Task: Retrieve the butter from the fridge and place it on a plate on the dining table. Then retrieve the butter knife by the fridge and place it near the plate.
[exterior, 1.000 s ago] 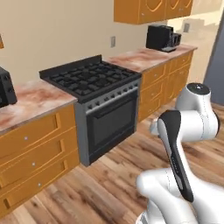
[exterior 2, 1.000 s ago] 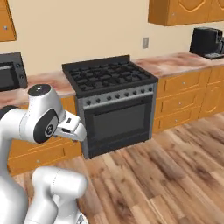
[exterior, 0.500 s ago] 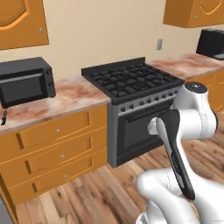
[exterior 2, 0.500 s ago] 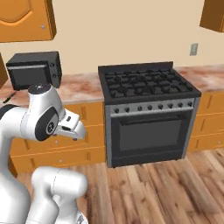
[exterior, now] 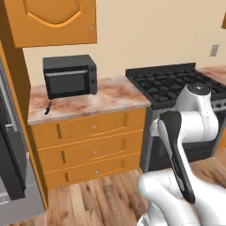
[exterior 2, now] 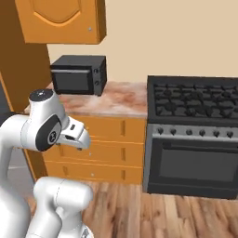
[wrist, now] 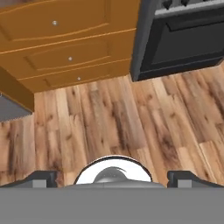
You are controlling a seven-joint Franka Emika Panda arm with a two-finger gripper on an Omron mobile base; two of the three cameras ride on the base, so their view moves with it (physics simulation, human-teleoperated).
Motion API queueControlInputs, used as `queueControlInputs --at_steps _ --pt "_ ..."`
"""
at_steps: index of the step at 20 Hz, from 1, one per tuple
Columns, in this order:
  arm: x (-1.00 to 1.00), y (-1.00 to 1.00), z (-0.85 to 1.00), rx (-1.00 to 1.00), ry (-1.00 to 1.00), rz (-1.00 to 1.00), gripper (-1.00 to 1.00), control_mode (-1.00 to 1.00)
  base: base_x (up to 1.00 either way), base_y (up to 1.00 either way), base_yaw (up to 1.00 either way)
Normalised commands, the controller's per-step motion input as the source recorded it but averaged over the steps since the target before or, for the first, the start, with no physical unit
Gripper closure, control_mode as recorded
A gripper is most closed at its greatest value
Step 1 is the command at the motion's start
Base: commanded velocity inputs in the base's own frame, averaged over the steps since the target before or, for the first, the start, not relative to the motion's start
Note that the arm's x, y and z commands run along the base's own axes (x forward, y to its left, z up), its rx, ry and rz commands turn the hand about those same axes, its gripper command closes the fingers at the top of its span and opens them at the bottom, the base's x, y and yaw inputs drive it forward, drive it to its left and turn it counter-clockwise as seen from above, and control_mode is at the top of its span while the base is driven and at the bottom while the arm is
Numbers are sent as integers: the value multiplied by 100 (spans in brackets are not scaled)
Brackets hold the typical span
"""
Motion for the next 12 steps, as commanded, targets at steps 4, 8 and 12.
queueControlInputs --at_steps 4,8,12 --pt "0 0 0 0 0 0 -100 100 44 -10 54" --pt "0 0 0 0 0 0 -100 100 55 -1 55" --pt "0 0 0 0 0 0 -100 100 49 -5 58"
